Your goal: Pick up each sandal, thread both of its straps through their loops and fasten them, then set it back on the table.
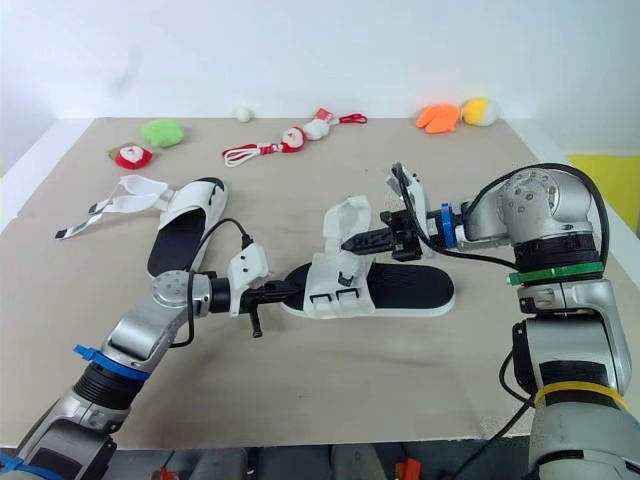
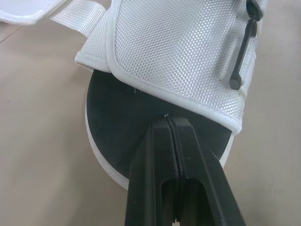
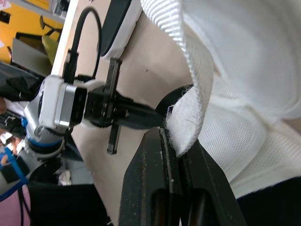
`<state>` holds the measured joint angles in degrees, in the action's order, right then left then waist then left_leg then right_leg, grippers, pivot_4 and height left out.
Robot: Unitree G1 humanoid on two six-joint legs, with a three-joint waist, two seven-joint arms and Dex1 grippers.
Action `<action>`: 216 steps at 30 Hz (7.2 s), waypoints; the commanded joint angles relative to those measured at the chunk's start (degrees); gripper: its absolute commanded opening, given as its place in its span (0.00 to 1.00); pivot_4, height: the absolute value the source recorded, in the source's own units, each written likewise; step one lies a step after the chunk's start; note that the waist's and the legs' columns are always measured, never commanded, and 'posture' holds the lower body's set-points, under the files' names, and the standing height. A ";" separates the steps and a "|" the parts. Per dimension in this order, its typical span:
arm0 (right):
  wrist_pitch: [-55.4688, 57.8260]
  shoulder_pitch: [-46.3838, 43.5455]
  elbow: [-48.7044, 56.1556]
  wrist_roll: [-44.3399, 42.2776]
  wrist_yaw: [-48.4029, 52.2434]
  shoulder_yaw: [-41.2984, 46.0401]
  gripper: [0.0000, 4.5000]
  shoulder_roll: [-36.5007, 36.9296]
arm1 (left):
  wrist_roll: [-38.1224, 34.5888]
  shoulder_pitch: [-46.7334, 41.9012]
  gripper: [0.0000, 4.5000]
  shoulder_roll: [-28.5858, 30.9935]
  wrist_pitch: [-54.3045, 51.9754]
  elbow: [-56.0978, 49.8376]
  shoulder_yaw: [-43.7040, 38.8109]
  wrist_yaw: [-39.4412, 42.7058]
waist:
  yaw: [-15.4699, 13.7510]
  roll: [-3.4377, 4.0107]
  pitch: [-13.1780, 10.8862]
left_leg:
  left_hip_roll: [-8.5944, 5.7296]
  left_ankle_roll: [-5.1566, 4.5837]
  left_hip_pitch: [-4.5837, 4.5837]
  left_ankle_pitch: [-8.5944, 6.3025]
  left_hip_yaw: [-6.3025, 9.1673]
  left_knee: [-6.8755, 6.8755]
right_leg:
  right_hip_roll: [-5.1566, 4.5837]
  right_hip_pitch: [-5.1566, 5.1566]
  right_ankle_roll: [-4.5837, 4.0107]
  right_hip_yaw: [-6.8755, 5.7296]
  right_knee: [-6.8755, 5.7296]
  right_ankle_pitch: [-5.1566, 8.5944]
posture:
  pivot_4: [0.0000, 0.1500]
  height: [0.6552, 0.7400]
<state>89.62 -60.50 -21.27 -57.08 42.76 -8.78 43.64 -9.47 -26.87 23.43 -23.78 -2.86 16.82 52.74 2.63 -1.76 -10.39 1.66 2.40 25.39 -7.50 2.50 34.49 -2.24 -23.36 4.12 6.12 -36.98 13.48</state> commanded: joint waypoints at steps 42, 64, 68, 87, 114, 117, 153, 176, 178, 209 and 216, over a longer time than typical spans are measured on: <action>2.47 -3.46 -5.28 13.93 20.93 -13.38 0.01 0.00 | 2.71 1.92 0.00 0.35 0.05 0.67 3.64 -1.77 | 0.02 0.01 0.01 | 0.01 0.13 0.00 -0.10 0.03 -0.03 | 0.02 0.00 0.09 -0.04 0.00 0.12 | 1.00 1.00; 2.88 -9.26 -13.92 10.34 24.31 -15.49 0.01 0.18 | 2.65 2.68 0.00 0.77 -0.29 -0.46 4.43 -2.14 | 0.15 0.03 0.01 | 0.03 0.11 -0.01 -0.18 0.07 -0.03 | 0.06 0.00 0.19 -0.05 -0.06 0.22 | 1.00 1.00; 2.88 -8.80 -13.51 8.86 23.59 -16.33 0.01 0.32 | 2.72 2.60 0.00 0.62 -0.30 -0.42 4.60 -2.18 | 0.15 0.03 0.01 | 0.03 0.11 -0.01 -0.18 0.07 -0.03 | 0.06 0.00 0.20 -0.05 -0.07 0.22 | 1.00 1.00; 2.60 -1.25 -0.34 10.83 20.84 -17.86 0.01 3.04 | 2.89 2.83 0.00 0.45 -0.55 -0.65 4.79 -2.37 | 0.05 0.09 0.06 | 0.03 0.05 -0.02 -0.56 0.12 -0.03 | 0.07 0.04 0.52 -0.09 -0.10 0.43 | 1.00 1.00; 2.88 -1.61 -0.54 12.14 16.44 -8.73 0.16 -0.22 | 3.02 2.40 0.00 -0.48 0.01 0.28 5.29 -2.55 | 0.08 0.14 0.09 | 0.07 0.03 -0.13 -0.59 0.12 0.08 | 0.12 0.12 0.47 -0.09 -0.18 0.38 | 1.00 1.00; 2.88 -2.46 -2.02 11.28 15.81 -8.85 0.34 -0.44 | 3.05 2.43 0.00 -0.48 0.04 0.26 5.31 -2.51 | 0.08 0.14 0.09 | 0.07 0.03 -0.13 -0.59 0.12 0.08 | 0.12 0.12 0.47 -0.09 -0.18 0.37 | 1.00 1.00; 2.88 -2.70 -0.90 2.55 -29.93 23.22 0.99 -13.34 | 3.09 3.89 0.00 -0.77 -0.33 -0.75 5.75 -2.64 | 0.01 0.24 0.16 | 0.07 0.00 -0.19 -0.57 0.09 0.15 | 0.15 0.23 0.41 0.02 -0.18 0.28 | 1.00 1.00; 2.88 -0.43 -0.46 -12.96 -73.95 41.96 0.99 -24.40 | 3.27 3.45 0.00 -1.20 -0.26 -0.28 5.70 -2.87 | 0.08 0.28 0.19 | 0.08 -0.03 -0.19 -0.55 0.11 0.12 | 0.17 0.25 0.36 0.02 -0.17 0.30 | 1.00 1.00; 2.88 -0.85 -1.09 -14.66 -76.48 43.18 0.99 -24.83 | 3.27 3.33 0.00 -1.26 -0.19 -0.11 5.71 -2.82 | 0.07 0.29 0.19 | 0.08 -0.04 -0.19 -0.55 0.11 0.11 | 0.17 0.24 0.26 0.02 -0.17 0.36 | 1.00 1.00; -10.13 -1.41 2.30 -1.60 -87.87 54.60 0.61 -27.39 | 3.71 2.55 0.00 -2.06 0.25 0.86 5.83 -2.51 | 0.01 0.33 0.19 | 0.02 -0.07 -0.15 -0.54 0.12 0.09 | 0.13 0.27 0.10 0.02 -0.05 0.46 | 1.00 1.00; -9.80 0.38 3.69 1.64 -75.59 48.52 0.61 -21.78 | 3.72 2.70 0.00 -2.18 0.33 0.79 5.91 -2.51 | 0.03 0.38 0.20 | 0.03 -0.07 -0.16 -0.54 0.12 0.03 | 0.13 0.25 0.09 0.03 -0.04 0.47 | 1.00 1.00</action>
<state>79.03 -59.58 -19.61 -55.25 -35.69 40.39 20.50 -7.28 -25.66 21.19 -22.27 -4.18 19.78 49.67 2.66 -1.37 -10.19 1.68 2.33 25.23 -8.04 2.61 34.52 -2.11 -23.11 4.21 6.15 -37.02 13.95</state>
